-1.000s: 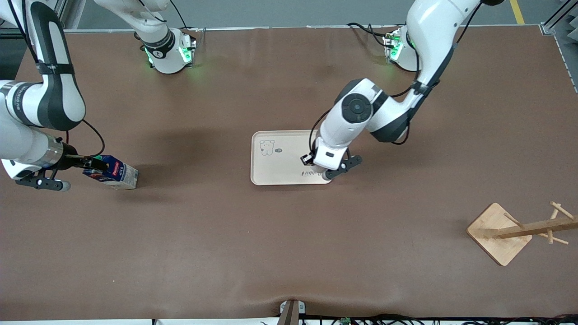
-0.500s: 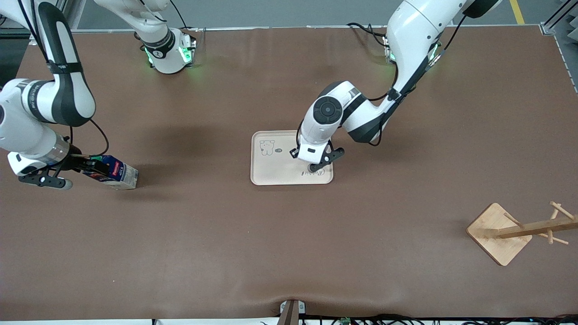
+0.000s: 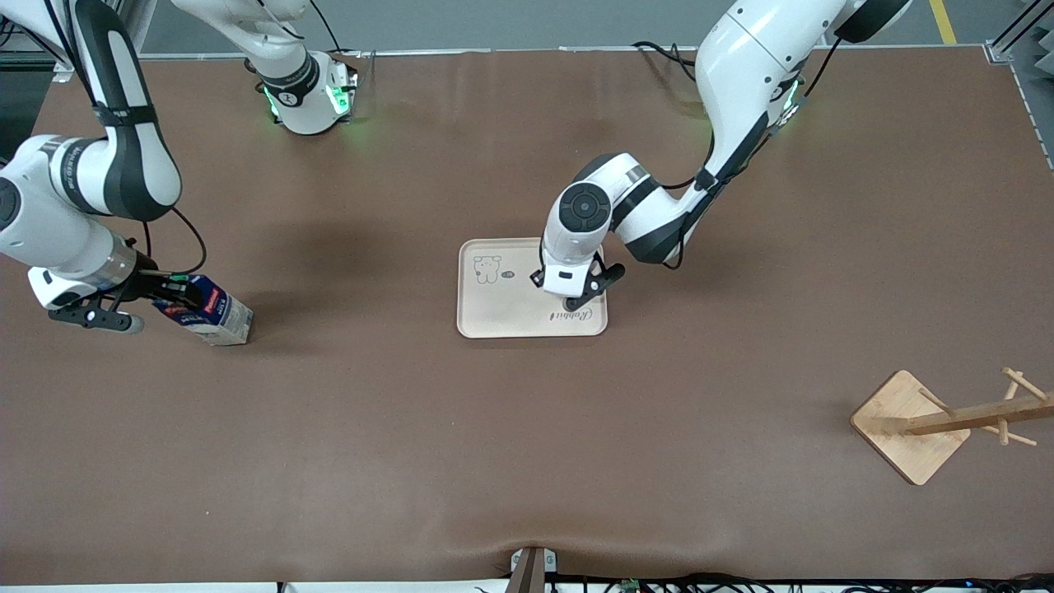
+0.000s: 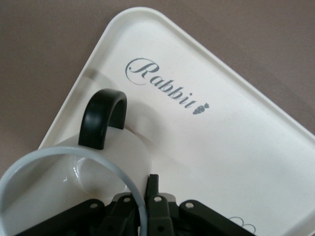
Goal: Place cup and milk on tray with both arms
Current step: 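Lower the mug onto the tray while the right gripper grasps the milk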
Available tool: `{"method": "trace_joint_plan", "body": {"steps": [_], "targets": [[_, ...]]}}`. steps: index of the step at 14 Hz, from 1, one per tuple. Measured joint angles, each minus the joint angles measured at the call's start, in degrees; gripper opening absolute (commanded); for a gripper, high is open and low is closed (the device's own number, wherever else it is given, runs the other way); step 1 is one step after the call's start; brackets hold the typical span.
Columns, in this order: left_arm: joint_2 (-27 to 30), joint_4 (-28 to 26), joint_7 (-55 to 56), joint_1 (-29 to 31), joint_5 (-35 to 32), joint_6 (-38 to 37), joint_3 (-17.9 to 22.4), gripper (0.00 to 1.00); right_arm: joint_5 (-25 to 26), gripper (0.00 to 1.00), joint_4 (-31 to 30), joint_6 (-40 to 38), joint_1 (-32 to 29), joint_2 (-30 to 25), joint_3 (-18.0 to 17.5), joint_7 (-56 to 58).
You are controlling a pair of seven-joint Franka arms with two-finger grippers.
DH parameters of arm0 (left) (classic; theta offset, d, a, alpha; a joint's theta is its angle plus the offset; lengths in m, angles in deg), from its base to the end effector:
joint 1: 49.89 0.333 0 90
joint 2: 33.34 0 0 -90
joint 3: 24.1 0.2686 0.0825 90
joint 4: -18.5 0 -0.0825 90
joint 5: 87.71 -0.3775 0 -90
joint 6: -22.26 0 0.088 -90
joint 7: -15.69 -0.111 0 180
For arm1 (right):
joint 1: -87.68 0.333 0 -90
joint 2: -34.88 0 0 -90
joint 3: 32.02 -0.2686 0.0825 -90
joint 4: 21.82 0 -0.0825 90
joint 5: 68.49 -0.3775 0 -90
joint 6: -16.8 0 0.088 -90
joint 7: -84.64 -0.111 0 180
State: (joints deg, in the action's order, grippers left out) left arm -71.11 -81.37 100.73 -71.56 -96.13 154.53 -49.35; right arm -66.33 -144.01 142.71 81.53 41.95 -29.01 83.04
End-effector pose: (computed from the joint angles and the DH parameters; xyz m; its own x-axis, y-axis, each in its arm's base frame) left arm 0.4435 -0.4494 0.1872 0.7899 0.5921 -0.1598 0.5985 -0.8011 -0.0096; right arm 0.5337 -0.0875 0.2986 0.9847 -0.1646 -0.0577 -0.1627 -0.9860 0.0373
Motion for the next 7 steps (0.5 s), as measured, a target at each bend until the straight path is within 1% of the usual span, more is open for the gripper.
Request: {"method": "trace_joint_plan", "body": {"steps": [5, 6, 7], "targets": [[-0.27, 0.06, 0.78, -0.02, 0.00, -0.15, 0.76, 0.00, 0.00, 0.00, 0.88, -3.36, 0.08, -0.66, -0.13, 0.00], [-0.27, 0.06, 0.79, -0.02, 0.00, -0.16, 0.78, 0.14, 0.00, 0.00, 1.83, -5.49, 0.27, -0.66, -0.23, 0.00], [-0.26, 0.07, 0.82, -0.03, 0.00, -0.17, 0.86, 0.42, -0.01, 0.00, 3.03, -7.54, 0.88, -0.67, -0.29, 0.00]]}}
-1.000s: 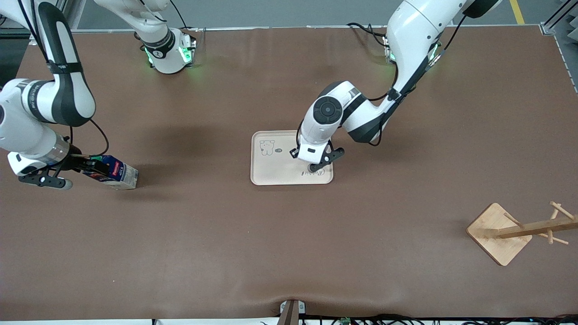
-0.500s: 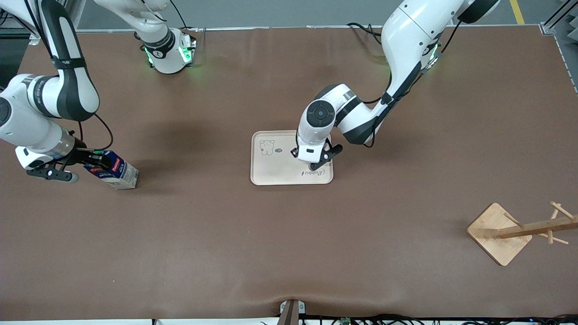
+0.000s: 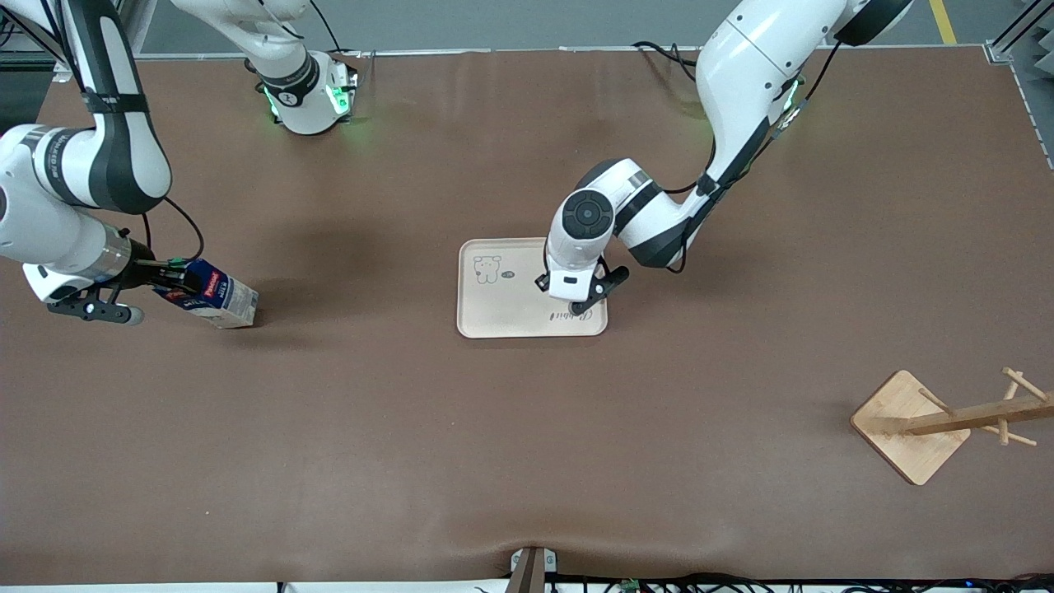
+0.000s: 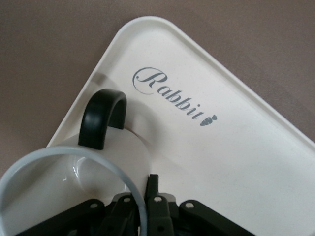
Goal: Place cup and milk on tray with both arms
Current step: 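Lower the mug onto the tray while the right gripper grasps the milk, then release the mug and withdraw the left gripper while the right carries milk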
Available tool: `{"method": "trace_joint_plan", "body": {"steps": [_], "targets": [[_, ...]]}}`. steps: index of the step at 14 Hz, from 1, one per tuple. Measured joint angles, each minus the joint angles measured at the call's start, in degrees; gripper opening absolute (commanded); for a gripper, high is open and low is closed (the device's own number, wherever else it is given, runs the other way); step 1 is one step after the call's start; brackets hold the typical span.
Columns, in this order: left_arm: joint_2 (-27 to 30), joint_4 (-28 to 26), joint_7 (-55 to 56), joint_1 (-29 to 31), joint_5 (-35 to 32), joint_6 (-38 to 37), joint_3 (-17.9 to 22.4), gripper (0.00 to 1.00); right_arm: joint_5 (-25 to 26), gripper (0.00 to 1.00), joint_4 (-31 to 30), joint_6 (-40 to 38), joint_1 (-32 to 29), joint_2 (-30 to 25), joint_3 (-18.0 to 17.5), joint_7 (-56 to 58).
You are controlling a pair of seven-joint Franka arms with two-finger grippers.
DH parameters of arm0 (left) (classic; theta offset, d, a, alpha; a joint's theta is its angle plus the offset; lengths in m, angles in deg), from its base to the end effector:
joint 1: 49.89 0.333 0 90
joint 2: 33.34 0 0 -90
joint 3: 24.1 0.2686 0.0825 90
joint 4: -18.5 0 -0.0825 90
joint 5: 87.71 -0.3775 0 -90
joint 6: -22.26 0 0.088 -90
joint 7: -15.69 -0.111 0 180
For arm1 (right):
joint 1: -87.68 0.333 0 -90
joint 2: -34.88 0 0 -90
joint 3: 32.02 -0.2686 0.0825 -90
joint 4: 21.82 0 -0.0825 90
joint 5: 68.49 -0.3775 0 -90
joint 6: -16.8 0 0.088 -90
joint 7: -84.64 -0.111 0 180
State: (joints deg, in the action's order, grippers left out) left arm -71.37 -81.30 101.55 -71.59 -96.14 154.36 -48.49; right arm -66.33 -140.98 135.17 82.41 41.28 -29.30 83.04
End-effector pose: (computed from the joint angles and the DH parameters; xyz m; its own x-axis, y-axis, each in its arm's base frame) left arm 0.4485 -0.4428 0.1825 0.7742 0.6139 -0.1539 0.6184 -0.7855 -0.0222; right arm 0.5349 -0.0771 0.3173 0.9811 -0.1482 -0.1244 -0.1443 -0.9887 0.0394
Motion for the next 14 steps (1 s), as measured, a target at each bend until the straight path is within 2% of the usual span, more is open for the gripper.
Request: {"method": "trace_joint_plan", "body": {"steps": [1, 2, 5, 7, 10, 12, 14], "targets": [[-0.02, -0.01, 0.00, -0.01, 0.00, -0.02, 0.24, 0.68, -0.02, 0.00, 0.97, -1.15, 1.02, -0.02, -0.03, 0.00], [-0.04, -0.01, 0.00, -0.02, 0.00, -0.02, 0.58, 1.00, -0.03, 0.00, 1.59, -1.61, 2.42, -0.02, -0.08, -0.09], [-0.03, 0.34, 0.04, -0.03, -2.42, -0.02, 0.84, 1.00, -0.07, 0.00, 2.96, -3.26, 6.83, -0.01, -0.25, -4.36], [0.07, 1.49, 0.06, -0.04, -3.23, 0.01, 0.84, 1.00, -0.08, 0.00, 5.26, -7.56, 9.18, 0.00, -0.33, -8.36], [0.81, 5.83, 0.06, 0.40, -3.41, -3.48, 1.03, 1.00, -0.29, 0.00, 9.44, -12.16, 13.21, 0.19, -0.42, -14.85], [1.65, 10.40, 0.06, 1.26, -3.52, -8.30, 1.24, 1.00, -2.51, 0.00, 11.79, -12.31, 17.47, 1.20, -0.53, -19.66], [3.07, 13.51, -0.05, 2.91, -3.66, -11.33, 1.40, 1.00, -7.19, 0.00, 14.60, -12.32, 22.27, 3.07, -0.63, -24.16]]}}
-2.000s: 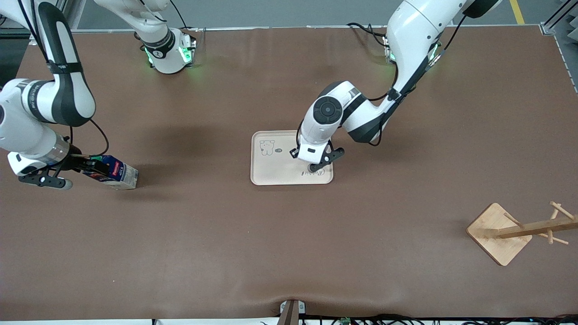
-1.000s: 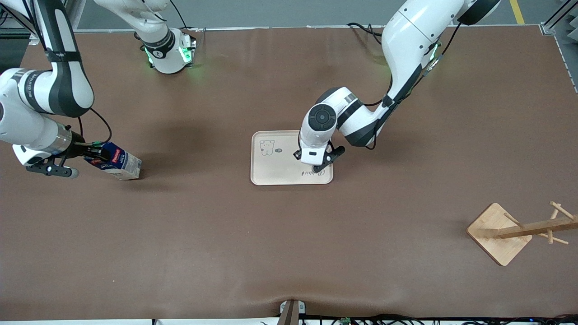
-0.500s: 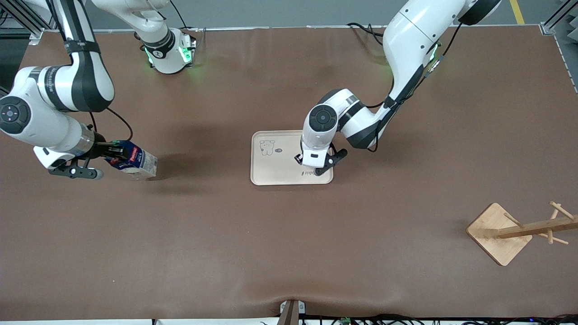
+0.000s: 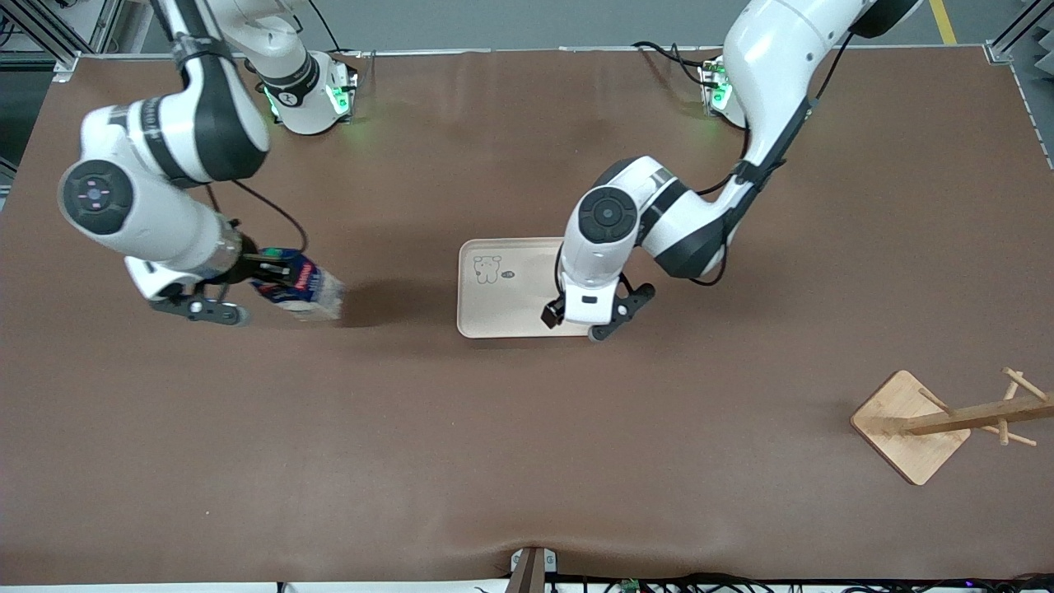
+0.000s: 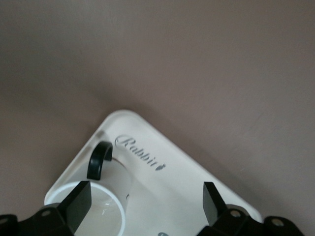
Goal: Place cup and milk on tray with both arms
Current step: 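Release the mug and withdraw the left gripper while the right carries milk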
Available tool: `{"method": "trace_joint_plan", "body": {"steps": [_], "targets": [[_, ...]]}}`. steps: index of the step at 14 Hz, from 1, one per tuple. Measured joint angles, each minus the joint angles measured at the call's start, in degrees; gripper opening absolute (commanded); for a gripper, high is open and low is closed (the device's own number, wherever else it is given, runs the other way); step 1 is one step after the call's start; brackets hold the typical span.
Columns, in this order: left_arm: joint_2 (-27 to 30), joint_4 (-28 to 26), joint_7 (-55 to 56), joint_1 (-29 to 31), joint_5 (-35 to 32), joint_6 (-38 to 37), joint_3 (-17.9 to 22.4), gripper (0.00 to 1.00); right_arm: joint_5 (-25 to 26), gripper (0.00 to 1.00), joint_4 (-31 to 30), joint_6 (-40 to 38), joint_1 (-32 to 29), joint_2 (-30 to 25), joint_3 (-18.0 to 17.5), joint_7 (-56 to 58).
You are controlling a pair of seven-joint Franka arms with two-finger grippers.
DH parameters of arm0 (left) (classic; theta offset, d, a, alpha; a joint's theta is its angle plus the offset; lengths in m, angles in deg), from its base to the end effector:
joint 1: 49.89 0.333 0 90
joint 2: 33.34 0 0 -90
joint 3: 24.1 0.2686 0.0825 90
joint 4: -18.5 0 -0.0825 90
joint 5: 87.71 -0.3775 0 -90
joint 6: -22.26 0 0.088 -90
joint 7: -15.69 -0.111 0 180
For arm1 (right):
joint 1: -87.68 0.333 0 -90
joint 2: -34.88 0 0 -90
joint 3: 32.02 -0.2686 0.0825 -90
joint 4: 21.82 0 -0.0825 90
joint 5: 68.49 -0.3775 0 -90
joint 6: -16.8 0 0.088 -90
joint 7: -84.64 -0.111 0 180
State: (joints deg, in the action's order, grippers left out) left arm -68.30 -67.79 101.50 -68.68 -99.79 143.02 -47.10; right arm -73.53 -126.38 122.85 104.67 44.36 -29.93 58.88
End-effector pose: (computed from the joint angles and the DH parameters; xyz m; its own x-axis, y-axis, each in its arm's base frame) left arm 0.5346 -0.4148 0.2942 0.7426 0.6687 -0.0374 0.6697 -0.7412 0.0462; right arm 0.5544 0.1556 0.3841 0.9638 -0.2147 -0.1581 -0.2184 -0.9758 -0.0061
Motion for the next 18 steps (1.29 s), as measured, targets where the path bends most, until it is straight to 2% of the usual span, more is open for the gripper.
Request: {"method": "trace_joint_plan", "body": {"steps": [3, 7, 9, 13, 14, 15, 17, 18], "targets": [[2.98, 1.09, -2.62, 3.41, -0.11, -3.18, 0.07, 1.00, -3.67, 0.00, 3.94, -0.04, 8.22, 3.02, -0.10, -8.45], [7.96, 1.40, -12.04, 9.26, -0.13, -9.02, 0.14, 1.00, -6.99, 0.00, 10.16, -0.04, 17.40, 8.77, -0.16, -16.81], [10.76, 1.54, -16.74, 12.76, -0.13, -11.51, 0.15, 1.00, -7.06, 0.00, 13.23, -0.09, 19.59, 12.11, -0.13, -18.26], [16.92, 1.73, -27.58, 18.92, -0.13, -16.58, 0.13, 1.00, -7.03, 0.00, 14.40, -0.19, 20.90, 16.31, -0.06, -18.28], [18.38, 1.75, -31.23, 20.51, -0.13, -17.59, 0.14, 1.00, -7.03, 0.03, 14.54, -0.18, 20.90, 17.13, 0.02, -18.28], [19.72, 1.75, -34.81, 22.16, -0.13, -18.97, 0.14, 1.00, -7.03, 0.12, 14.75, -0.15, 20.94, 17.82, 0.05, -18.27], [21.89, 1.83, -41.19, 25.18, -0.13, -21.49, 0.13, 1.00, -7.03, 0.25, 14.93, 2.05, 21.68, 19.14, 0.05, -18.27], [22.78, 2.04, -43.53, 26.26, -0.13, -22.67, 0.12, 1.00, -7.01, 0.37, 15.36, 3.50, 22.15, 19.42, 0.06, -18.35]]}}
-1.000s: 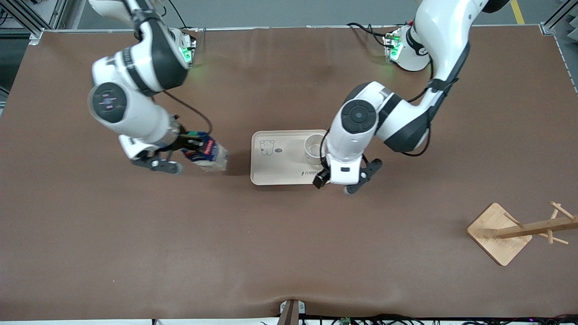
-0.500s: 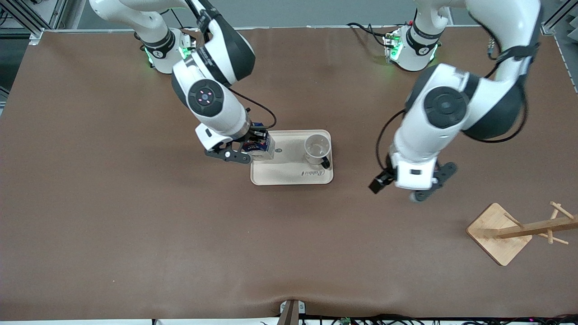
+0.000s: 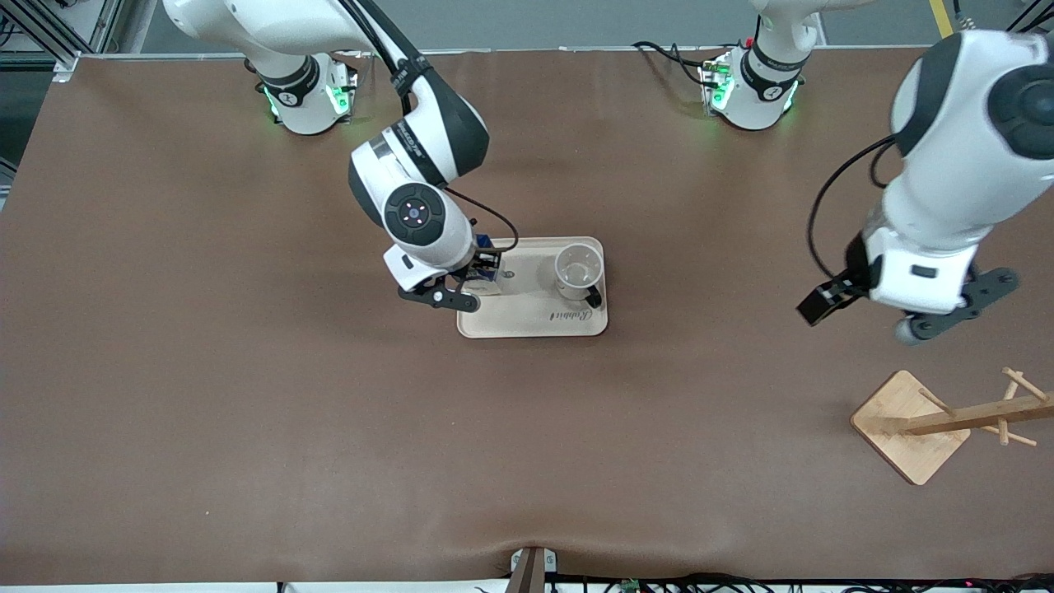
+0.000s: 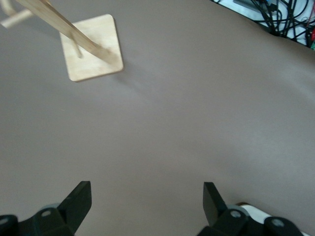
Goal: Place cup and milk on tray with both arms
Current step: 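Release the mug and withdraw the left gripper while the right carries milk, then set the milk carton on the tray and open the right gripper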
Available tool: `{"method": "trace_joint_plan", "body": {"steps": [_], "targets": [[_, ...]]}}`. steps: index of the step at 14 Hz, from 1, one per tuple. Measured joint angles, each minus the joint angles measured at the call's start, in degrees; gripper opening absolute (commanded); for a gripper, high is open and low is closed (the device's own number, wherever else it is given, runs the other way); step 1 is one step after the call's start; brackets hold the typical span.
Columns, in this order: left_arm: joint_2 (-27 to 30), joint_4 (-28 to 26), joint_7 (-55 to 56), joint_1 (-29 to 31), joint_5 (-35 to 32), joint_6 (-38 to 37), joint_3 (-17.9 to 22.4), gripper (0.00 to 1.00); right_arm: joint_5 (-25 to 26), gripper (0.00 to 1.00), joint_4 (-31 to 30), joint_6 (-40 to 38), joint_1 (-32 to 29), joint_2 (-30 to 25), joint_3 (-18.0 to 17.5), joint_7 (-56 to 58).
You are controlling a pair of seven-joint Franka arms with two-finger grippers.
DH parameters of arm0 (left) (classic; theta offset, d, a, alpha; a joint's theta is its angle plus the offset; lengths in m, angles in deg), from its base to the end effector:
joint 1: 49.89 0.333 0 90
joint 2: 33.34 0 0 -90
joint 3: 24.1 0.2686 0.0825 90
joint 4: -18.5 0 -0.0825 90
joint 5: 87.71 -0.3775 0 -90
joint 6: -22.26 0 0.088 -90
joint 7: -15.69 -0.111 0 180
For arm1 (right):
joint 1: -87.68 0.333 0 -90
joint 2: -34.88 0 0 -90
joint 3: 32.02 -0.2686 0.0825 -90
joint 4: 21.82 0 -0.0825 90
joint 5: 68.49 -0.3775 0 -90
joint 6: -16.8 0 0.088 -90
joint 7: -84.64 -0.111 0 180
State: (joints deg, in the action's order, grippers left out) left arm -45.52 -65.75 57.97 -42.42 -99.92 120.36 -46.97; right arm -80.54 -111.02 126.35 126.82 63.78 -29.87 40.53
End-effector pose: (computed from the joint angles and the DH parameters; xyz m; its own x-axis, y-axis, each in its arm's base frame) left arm 0.5988 -0.1225 0.5193 0.8940 0.4317 0.1202 0.4411 -0.8950 -0.0660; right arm 0.5044 0.4026 0.3018 0.9537 -0.1981 -0.2261 -0.2062 -0.9784 -0.0126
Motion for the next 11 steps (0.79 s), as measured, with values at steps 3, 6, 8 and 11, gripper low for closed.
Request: {"method": "trace_joint_plan", "body": {"steps": [3, 6, 8, 11], "targets": [[1.69, 2.55, -4.73, 1.63, 0.00, -4.18, -0.01, 1.00, 0.00, 1.00, 0.16, 2.56, 0.60, 0.27, 0.02, -0.23], [2.67, 4.42, -9.44, 3.95, 0.26, -5.23, -0.06, 1.00, 0.06, 1.00, 0.15, 2.77, 0.60, 0.88, 0.15, -0.27], [3.61, 4.83, -10.38, 4.96, 0.91, -5.33, -0.06, 1.00, 0.31, 1.00, 0.15, 3.09, 0.60, 1.48, 0.22, -0.25], [5.68, 4.92, -11.91, 5.64, 1.67, -5.88, 0.49, 1.00, 0.33, 1.00, 0.19, 3.23, 0.62, 1.64, 0.23, -0.32]]}}
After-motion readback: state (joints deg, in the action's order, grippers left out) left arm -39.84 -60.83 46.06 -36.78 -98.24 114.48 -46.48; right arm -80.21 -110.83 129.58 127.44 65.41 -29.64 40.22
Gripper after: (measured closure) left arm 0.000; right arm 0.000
